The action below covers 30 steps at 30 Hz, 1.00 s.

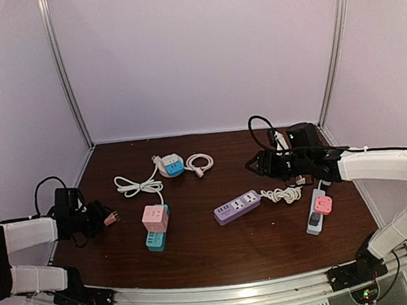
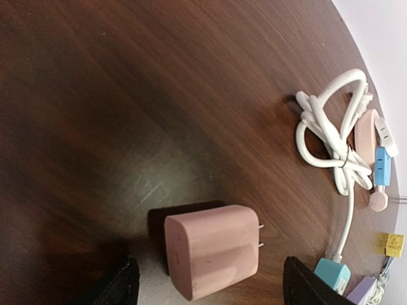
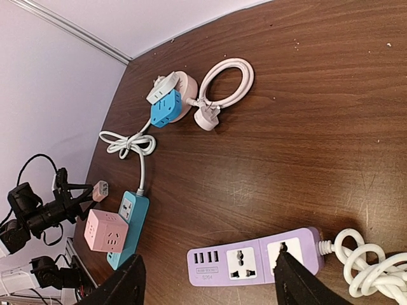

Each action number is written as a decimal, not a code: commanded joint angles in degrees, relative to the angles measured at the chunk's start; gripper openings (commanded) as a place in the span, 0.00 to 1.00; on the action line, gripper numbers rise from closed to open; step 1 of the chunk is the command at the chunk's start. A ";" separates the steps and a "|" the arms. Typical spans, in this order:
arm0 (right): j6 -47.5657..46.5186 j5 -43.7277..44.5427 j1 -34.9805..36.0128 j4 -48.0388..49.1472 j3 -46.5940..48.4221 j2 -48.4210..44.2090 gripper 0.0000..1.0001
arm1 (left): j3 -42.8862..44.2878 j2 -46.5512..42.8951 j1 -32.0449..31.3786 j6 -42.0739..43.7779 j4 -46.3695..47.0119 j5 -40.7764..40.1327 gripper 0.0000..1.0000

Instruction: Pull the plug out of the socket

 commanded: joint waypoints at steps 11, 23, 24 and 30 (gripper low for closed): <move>-0.37 1.29 0.41 2.78 -0.11 0.32 0.71 | 13.86 -5.98 -12.42 6.39 -20.50 -16.74 0.94; 0.14 2.46 1.17 3.75 -0.76 1.40 0.85 | 30.18 4.52 -35.03 10.30 -32.06 -23.24 0.95; 0.13 2.67 1.34 3.84 -0.85 1.46 0.86 | 31.43 5.58 -36.66 10.73 -33.26 -23.62 0.95; 0.62 3.17 1.84 4.26 -1.29 1.57 0.90 | 37.58 11.52 -42.80 13.02 -38.37 -23.15 0.95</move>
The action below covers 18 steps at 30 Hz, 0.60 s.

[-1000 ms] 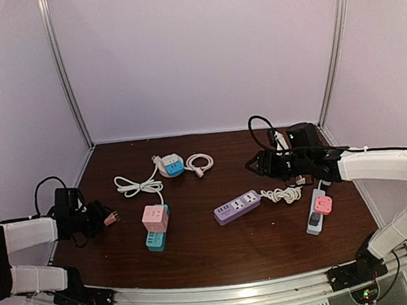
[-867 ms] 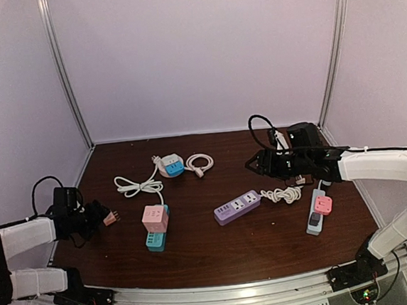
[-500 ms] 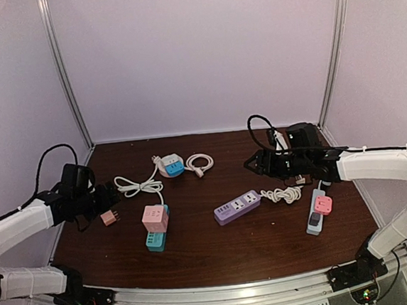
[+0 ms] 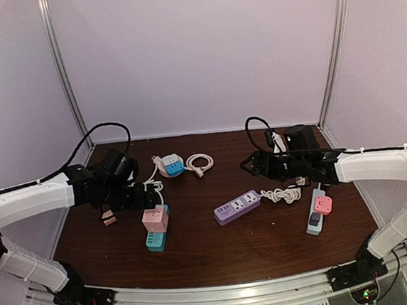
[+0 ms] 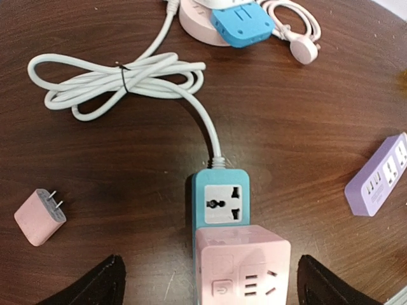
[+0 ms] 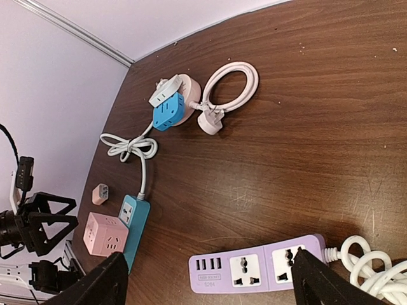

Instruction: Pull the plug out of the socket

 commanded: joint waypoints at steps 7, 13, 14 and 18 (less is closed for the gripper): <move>-0.34 2.51 0.99 0.44 -0.35 0.14 0.94 | 10.26 11.88 -8.34 3.86 -12.50 -3.30 0.95; -0.72 2.90 1.52 -0.16 -0.05 0.61 0.96 | 10.54 14.43 -9.49 3.48 -12.49 -3.03 0.89; -0.73 2.94 1.55 -0.20 -0.04 0.72 0.96 | 10.71 14.72 -9.60 3.57 -12.49 -3.14 0.87; -0.73 2.98 1.82 -0.12 0.17 1.21 0.96 | 11.29 16.47 -9.86 4.18 -12.47 -3.71 0.82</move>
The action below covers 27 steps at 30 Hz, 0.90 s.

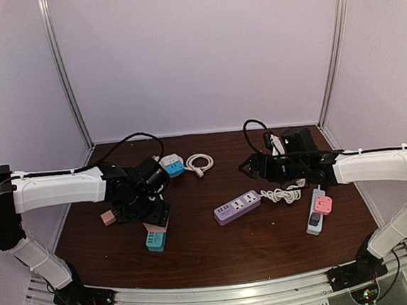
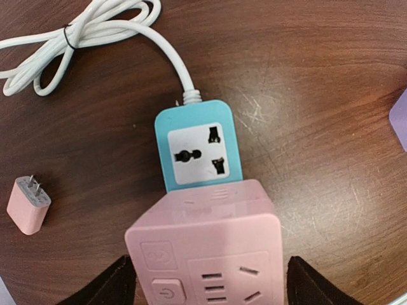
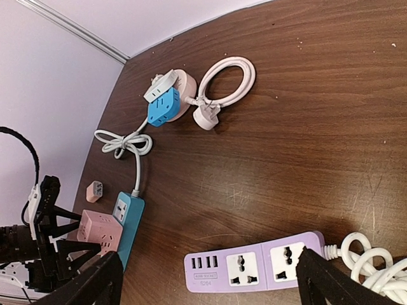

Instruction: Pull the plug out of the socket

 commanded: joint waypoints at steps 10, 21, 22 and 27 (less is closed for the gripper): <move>-0.28 1.25 1.50 0.19 0.92 1.78 0.96 | 5.85 6.79 -2.02 3.95 1.51 -2.00 0.62; 0.60 -2.05 2.96 2.37 3.14 6.37 0.96 | 8.75 8.28 -4.07 10.96 8.56 -0.10 0.23; 0.59 -2.25 3.39 2.45 3.90 7.26 0.95 | 8.81 8.25 -4.15 11.72 9.30 0.10 0.23; 1.56 -5.60 5.66 4.14 7.56 12.93 0.90 | 9.05 8.35 -4.56 15.98 13.72 2.25 0.22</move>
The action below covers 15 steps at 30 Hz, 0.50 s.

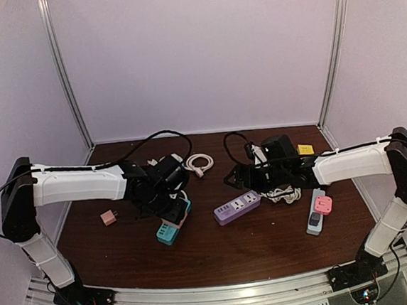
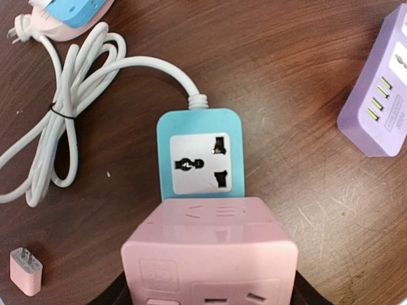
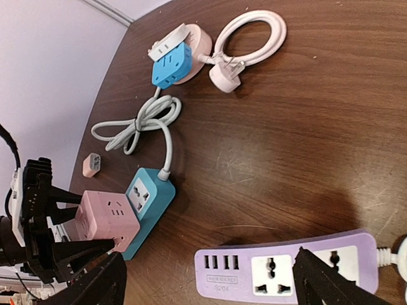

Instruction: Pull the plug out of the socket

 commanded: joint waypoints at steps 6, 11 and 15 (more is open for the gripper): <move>2.07 -8.37 3.92 3.89 10.50 11.19 0.68 | 4.41 2.01 -0.79 8.83 9.84 4.29 0.22; 4.24 -11.76 4.64 5.43 14.41 16.12 0.39 | 5.45 3.26 -0.78 9.23 10.31 4.74 0.21; 5.10 -12.06 5.72 5.12 16.69 18.84 0.25 | 5.58 3.45 -0.80 8.91 10.90 4.44 0.21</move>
